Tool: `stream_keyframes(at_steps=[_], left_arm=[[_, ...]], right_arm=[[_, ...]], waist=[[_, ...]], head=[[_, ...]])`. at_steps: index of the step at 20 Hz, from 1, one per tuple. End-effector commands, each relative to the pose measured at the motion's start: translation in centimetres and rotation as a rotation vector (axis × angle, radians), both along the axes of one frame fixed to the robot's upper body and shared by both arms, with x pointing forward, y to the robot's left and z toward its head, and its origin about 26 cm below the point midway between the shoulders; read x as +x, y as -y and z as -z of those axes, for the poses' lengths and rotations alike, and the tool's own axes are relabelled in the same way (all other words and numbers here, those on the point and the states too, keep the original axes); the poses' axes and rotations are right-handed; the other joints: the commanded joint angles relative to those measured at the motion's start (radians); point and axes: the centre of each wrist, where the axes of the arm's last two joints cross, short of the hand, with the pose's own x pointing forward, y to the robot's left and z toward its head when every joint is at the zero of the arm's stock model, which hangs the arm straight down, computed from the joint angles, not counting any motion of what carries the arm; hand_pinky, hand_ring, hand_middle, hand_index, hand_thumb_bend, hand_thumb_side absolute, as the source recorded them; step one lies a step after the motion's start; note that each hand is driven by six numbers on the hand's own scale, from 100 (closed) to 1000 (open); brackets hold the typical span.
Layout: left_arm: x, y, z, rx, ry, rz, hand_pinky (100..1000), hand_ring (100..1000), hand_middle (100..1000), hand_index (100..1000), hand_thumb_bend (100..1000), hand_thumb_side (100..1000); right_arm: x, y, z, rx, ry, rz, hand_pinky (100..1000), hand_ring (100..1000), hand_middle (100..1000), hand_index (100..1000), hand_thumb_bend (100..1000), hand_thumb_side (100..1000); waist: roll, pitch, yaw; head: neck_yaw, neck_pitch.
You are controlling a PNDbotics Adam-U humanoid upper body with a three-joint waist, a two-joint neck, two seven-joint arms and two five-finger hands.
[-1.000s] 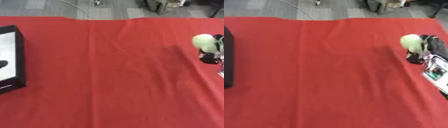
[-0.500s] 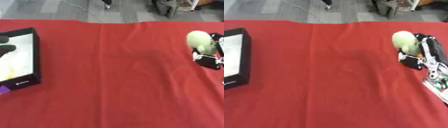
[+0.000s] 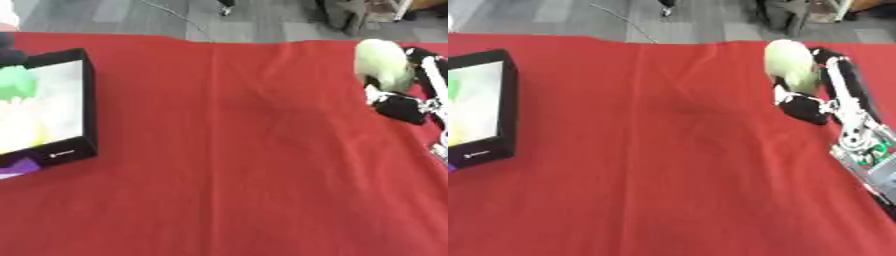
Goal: Pick up the objects with one hand, pass them to the other hand, and then place them into the box on the other side of the table.
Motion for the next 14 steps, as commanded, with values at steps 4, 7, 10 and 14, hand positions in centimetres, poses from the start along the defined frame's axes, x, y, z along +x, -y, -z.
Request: stream_keyframes(at_steps=[4, 7, 10, 14], left_arm=[[-0.4, -0.6, -2.6, 0.076, 0.089, -0.018, 950, 781, 768, 785, 100, 635], [-0.5, -0.3, -3.4, 0.106, 0.121, 0.006, 947, 788, 784, 794, 100, 629], [-0.5, 0.1, -4.2, 0.127, 0.150, 0.031, 944, 791, 786, 796, 100, 622], [-0.6, 0.5, -5.4, 0.151, 0.188, 0.052, 942, 795, 789, 798, 100, 612]], right_arm=[[0.5, -2.6, -1.0, 0.053, 0.048, -0.127, 713, 517, 469, 539, 100, 139], [0.8, -4.0, -1.0, 0.081, 0.064, -0.181, 718, 517, 469, 539, 100, 156], [1.1, -5.4, -0.7, 0.108, 0.060, -0.231, 717, 515, 469, 539, 100, 175], [1.3, -7.3, -0.3, 0.142, 0.074, -0.276, 717, 513, 470, 539, 100, 187]], waist=[[-0.002, -0.032, 0.001], [-0.005, -0.035, 0.005], [-0.007, -0.040, 0.009], [-0.009, -0.048, 0.012]], head=[[0.039, 0.019], [0.049, 0.023], [0.053, 0.030], [0.063, 0.041]])
